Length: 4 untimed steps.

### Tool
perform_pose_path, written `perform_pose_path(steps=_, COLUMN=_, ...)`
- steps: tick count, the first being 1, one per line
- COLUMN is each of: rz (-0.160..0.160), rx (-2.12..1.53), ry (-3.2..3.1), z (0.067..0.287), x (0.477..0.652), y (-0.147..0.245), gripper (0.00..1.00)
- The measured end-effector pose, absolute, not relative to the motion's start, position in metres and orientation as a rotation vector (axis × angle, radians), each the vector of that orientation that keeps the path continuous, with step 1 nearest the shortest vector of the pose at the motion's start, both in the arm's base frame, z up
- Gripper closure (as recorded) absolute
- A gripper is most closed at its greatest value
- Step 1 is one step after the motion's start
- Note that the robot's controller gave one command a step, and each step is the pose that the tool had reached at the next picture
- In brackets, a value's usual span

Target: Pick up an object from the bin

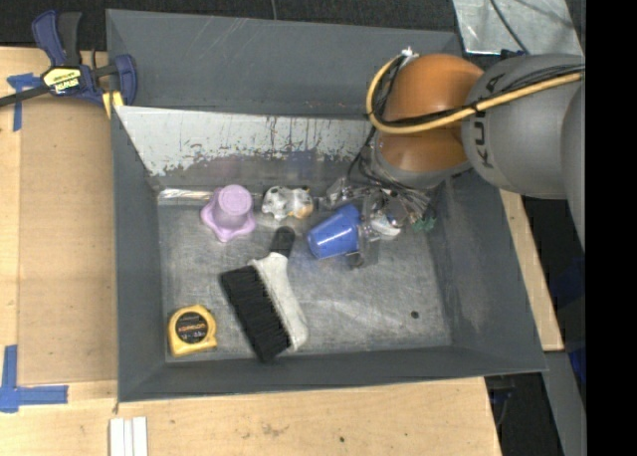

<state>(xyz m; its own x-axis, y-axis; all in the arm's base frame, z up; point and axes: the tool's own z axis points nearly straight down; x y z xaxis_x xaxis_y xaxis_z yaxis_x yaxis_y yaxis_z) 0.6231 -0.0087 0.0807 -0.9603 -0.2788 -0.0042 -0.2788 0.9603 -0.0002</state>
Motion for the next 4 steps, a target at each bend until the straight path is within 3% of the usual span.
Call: perform_pose_path(steps=4, rz=0.001, rx=-0.439, ry=3.112, z=0.114, x=0.622, y=-0.009, gripper=1.00)
